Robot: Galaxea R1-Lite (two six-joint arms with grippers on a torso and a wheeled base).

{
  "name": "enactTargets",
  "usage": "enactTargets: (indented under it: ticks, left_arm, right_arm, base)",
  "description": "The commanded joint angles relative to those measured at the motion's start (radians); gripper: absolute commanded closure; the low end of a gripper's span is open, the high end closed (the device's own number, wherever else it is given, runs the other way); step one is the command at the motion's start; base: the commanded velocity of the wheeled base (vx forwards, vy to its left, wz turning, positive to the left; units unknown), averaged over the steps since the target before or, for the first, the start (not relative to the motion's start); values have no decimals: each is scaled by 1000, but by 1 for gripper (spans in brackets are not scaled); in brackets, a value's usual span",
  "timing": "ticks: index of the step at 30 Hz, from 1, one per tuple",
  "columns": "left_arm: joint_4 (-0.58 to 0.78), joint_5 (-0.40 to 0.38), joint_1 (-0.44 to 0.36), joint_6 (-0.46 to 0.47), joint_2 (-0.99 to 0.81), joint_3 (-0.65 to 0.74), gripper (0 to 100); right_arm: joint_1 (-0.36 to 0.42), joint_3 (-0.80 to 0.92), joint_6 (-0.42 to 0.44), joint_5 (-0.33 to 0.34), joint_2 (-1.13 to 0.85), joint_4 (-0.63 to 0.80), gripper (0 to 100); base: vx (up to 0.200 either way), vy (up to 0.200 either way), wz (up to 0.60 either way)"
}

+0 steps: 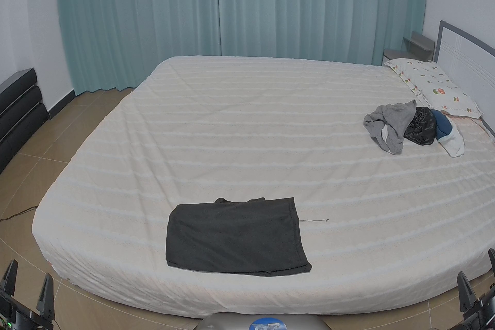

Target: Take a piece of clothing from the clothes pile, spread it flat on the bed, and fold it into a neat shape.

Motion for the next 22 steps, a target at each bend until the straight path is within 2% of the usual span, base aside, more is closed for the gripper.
enactTargets:
  ticks: [1, 4, 22]
  left_arm:
    - [9, -17, 0, 45, -10, 17, 0]
    - [10, -19, 0, 45, -10, 17, 0]
    - [10, -19, 0, 37, -8, 17, 0]
  right_arm:
    - [0, 18, 28, -6, -11, -3, 0]
    - [-1, 18, 17, -27, -11, -1, 0]
    - [3, 18, 15, -24, -13, -1, 0]
  base:
    - [0, 0, 0]
    - [0, 0, 0]
    - [0, 0, 0]
